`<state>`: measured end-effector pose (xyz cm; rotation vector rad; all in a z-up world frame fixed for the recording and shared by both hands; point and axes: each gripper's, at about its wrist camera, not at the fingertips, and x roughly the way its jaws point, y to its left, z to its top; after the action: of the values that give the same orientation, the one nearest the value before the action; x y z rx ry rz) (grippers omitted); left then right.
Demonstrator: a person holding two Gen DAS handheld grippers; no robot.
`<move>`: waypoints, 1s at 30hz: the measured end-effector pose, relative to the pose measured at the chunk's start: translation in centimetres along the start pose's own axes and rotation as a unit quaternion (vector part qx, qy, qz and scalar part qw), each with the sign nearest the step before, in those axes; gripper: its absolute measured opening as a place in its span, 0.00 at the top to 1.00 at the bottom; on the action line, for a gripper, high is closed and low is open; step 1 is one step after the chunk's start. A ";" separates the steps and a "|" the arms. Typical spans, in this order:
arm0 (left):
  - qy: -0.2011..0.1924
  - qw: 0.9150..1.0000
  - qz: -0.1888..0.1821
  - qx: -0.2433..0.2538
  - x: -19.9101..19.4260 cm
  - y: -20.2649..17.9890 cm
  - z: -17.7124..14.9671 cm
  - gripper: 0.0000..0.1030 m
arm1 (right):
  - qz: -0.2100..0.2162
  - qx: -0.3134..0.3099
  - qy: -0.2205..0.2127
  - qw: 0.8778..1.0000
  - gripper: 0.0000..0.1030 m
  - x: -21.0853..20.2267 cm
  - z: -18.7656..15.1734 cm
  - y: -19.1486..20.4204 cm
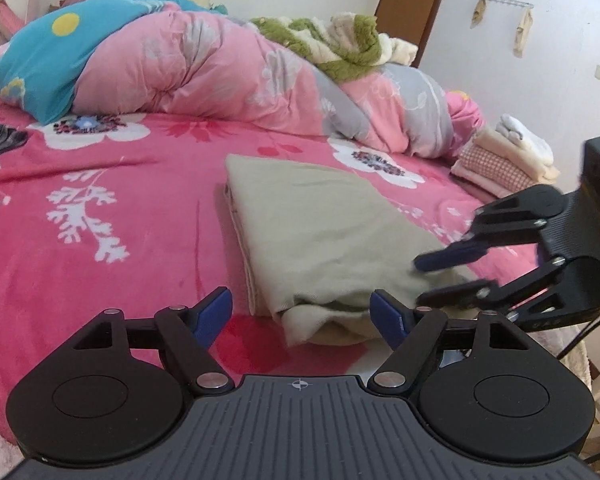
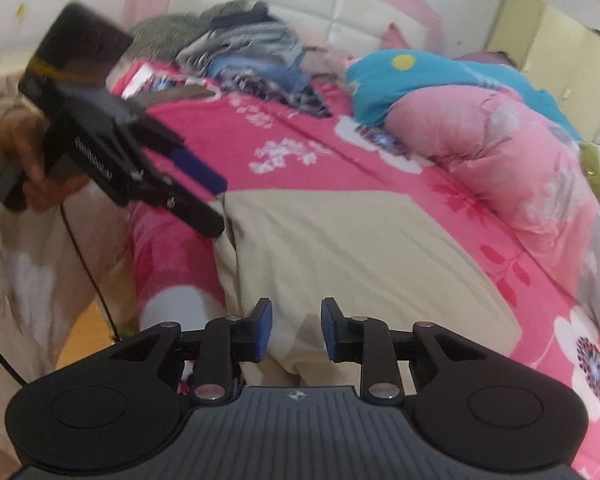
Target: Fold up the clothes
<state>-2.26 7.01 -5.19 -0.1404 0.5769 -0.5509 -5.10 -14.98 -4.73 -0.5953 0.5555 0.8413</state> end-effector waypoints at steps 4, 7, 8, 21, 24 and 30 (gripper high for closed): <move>-0.014 0.999 -0.006 0.041 -1.0 -1.0 1.0 0.26 | 0.021 0.002 0.025 0.999 0.72 1.4 0.4 -0.5; -0.018 0.996 -0.013 0.084 -1.3 -1.8 1.8 0.26 | 0.005 -0.008 0.034 0.999 0.75 1.7 0.6 -0.1; -0.017 0.995 -0.018 0.099 -1.2 -2.2 2.0 0.26 | -0.001 -0.012 0.036 0.999 0.84 1.7 0.7 0.1; 0.030 0.961 0.022 0.276 4.4 -6.7 2.1 0.40 | -0.130 -0.089 -0.009 0.988 0.97 0.4 0.7 4.0; 0.021 0.959 0.028 0.281 4.7 -7.1 2.1 0.59 | -0.128 -0.055 -0.020 0.990 0.97 0.0 0.6 3.6; 0.009 0.962 0.022 0.273 4.4 -7.1 1.9 0.69 | -0.077 0.062 -0.030 0.995 0.80 -1.8 0.0 -0.4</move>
<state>-1.37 -1.44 -3.79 0.4005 0.4256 -0.6497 -5.72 -16.12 -3.48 -0.4919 0.4958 0.6717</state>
